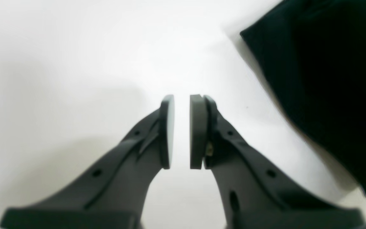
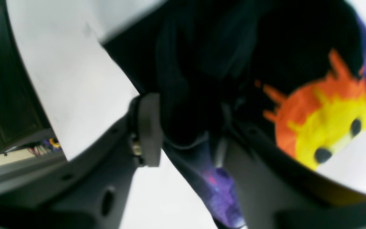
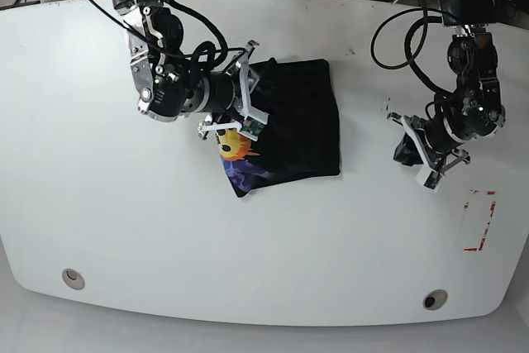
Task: Layout the t-shirt on the table in an organized manner, then fold the t-shirt properly
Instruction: 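Release the fold and reposition both grippers at the bundle's sides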
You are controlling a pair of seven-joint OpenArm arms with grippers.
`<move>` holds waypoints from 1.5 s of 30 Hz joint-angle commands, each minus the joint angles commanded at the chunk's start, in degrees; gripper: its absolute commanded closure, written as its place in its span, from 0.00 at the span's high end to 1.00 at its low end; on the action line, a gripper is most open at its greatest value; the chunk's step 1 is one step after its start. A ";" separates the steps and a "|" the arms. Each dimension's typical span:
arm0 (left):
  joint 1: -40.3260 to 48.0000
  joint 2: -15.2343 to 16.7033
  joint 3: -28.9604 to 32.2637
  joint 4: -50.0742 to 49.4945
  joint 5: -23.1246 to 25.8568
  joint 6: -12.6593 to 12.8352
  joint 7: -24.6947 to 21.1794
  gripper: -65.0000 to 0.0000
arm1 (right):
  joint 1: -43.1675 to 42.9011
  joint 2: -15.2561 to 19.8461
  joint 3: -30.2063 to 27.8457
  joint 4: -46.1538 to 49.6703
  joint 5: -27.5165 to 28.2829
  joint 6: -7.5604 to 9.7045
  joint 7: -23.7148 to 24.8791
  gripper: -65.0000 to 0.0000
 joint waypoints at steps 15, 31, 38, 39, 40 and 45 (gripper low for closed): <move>0.70 -0.09 -0.09 0.18 0.00 0.00 0.00 0.10 | 3.78 -8.79 -5.80 -0.26 -0.09 0.00 0.70 0.12; 1.67 0.09 -0.09 7.56 0.00 -0.09 2.73 0.10 | 10.46 -13.80 -7.21 -4.48 0.26 0.00 0.70 0.75; 2.73 0.18 -0.09 12.66 -0.09 -0.09 3.25 0.10 | 13.80 -11.87 -6.68 -3.69 -0.09 0.00 0.62 0.81; 2.73 0.26 -0.09 13.10 -0.35 -0.18 4.04 0.10 | 14.42 -10.29 -6.68 -3.69 -0.18 0.00 0.62 0.79; 2.73 0.26 -0.09 13.45 -1.05 -0.18 4.92 0.10 | 14.86 -9.23 -6.33 -3.69 -0.18 0.00 0.62 0.78; 2.73 1.41 -0.09 13.89 -11.78 -0.18 7.74 0.10 | 17.32 -2.73 -2.73 -4.75 -0.18 0.00 1.41 0.68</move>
